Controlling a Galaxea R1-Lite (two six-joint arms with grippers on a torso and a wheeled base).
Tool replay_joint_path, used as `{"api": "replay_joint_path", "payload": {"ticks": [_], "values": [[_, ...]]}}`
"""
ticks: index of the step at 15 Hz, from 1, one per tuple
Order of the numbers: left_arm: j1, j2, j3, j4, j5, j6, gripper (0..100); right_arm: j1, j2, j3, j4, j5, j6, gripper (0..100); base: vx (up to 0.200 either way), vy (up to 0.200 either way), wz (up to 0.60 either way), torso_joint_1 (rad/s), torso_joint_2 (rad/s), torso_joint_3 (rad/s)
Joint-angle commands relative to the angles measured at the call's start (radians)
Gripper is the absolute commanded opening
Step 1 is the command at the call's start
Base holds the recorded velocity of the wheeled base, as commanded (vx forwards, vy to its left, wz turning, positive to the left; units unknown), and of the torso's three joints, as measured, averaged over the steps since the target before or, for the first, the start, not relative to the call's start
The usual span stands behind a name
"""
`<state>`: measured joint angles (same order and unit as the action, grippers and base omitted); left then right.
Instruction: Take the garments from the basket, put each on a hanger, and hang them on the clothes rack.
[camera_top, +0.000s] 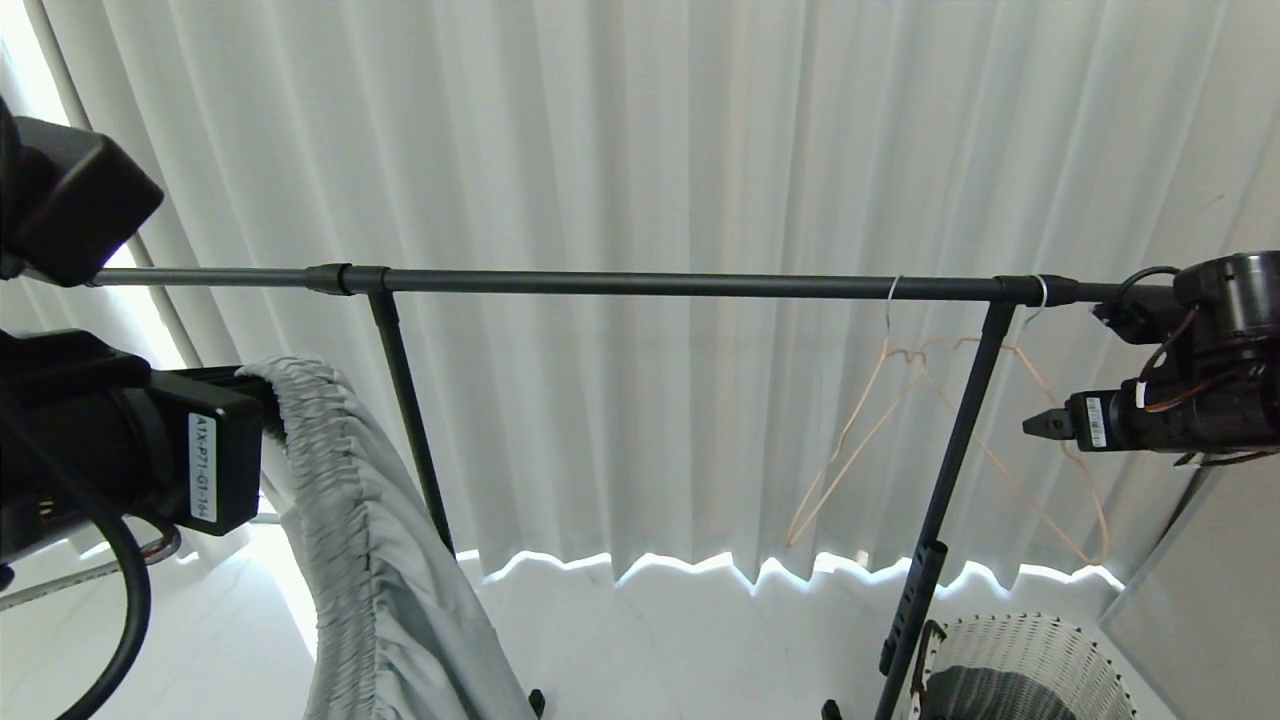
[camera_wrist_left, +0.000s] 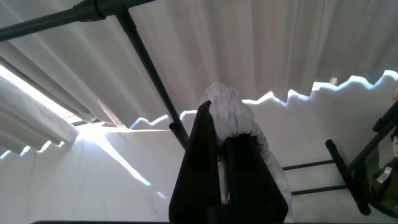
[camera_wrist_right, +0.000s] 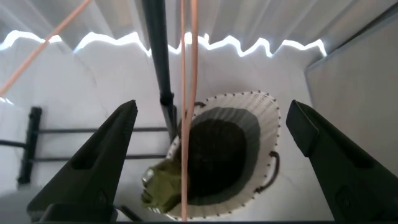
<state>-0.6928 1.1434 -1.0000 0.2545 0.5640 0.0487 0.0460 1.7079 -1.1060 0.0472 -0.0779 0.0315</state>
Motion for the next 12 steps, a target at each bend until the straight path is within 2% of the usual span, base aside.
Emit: {"api": "replay_joint_path", "payload": {"ticks": [1,7,12], "values": [[-0.001,-0.016,0.008,0.0,0.0,0.005,0,0.0,0.095,-0.066,0.0,-0.002,0.031,100,0.0,0.0,0.0,0.0,0.0,0.0],[0.001,-0.063,0.047,0.0,0.0,0.036,0,0.002,0.157,-0.077,0.002,-0.003,0.082,100,0.0,0.0,0.0,0.0,0.0,0.0],[0.001,-0.059,0.047,0.0,0.0,0.036,0,0.006,0.161,-0.077,0.0,-0.003,0.085,100,0.0,0.0,0.0,0.0,0.0,0.0]]}}
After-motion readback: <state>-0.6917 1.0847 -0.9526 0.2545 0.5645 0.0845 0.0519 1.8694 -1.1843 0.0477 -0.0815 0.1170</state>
